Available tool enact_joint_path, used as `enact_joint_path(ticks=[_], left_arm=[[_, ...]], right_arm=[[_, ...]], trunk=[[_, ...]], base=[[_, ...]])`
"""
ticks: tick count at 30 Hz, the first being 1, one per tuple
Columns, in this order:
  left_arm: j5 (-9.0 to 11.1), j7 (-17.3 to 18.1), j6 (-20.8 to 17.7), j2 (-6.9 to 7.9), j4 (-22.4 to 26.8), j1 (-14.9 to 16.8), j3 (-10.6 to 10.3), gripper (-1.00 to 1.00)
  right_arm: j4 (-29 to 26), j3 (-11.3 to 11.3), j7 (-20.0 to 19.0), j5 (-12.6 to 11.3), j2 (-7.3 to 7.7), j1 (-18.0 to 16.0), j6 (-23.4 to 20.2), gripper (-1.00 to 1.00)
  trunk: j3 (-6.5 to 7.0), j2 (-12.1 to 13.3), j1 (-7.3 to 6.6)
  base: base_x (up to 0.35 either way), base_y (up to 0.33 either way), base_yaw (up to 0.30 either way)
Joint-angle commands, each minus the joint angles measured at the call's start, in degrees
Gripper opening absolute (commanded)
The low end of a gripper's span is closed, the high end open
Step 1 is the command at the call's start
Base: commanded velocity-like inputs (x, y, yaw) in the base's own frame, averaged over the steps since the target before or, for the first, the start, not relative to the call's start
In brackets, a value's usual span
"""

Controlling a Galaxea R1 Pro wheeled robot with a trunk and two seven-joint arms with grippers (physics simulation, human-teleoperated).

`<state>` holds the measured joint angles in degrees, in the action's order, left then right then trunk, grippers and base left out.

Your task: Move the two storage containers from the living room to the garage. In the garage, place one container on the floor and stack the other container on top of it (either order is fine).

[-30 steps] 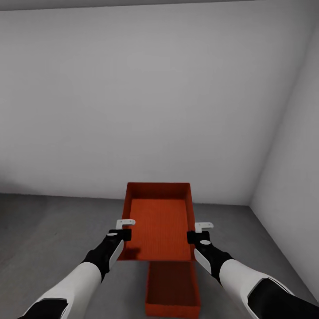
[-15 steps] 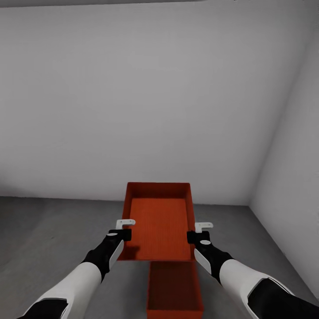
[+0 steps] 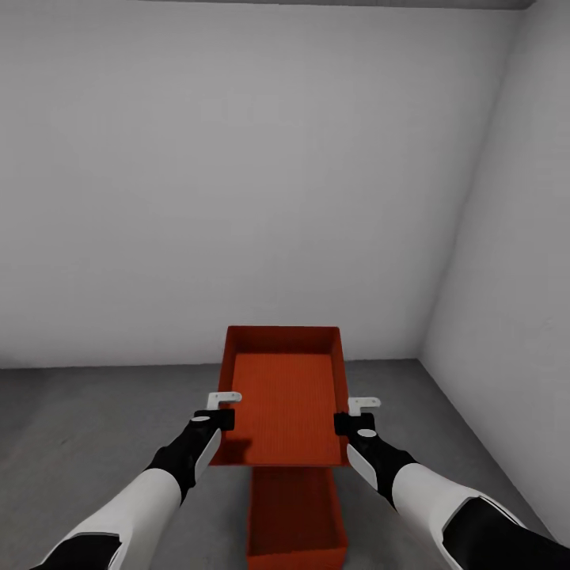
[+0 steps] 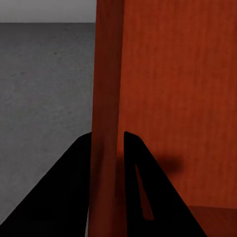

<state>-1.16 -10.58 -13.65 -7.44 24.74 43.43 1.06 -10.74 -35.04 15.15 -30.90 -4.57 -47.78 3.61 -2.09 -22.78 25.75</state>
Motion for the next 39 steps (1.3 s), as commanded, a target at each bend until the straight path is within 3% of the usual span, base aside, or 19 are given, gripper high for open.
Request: enact_joint_path(ticks=[1, 39], left_arm=[[-0.52, -0.4, -0.41, 2.52, -0.33, -0.01, -0.2, -1.0], [-0.51, -0.4, -0.41, 2.52, -0.31, -0.01, -0.25, -1.0]], right_arm=[[-0.17, 0.58, -0.04, 0.23, 0.0, -0.12, 1.84, -1.0], [-0.17, 0.61, -0.04, 0.16, 0.09, -0.12, 1.84, -1.0]], trunk=[[-0.13, -0.14, 0.04], [-0.65, -0.14, 0.04]], base=[[0.0, 0.0, -0.042], [0.0, 0.0, -0.002]])
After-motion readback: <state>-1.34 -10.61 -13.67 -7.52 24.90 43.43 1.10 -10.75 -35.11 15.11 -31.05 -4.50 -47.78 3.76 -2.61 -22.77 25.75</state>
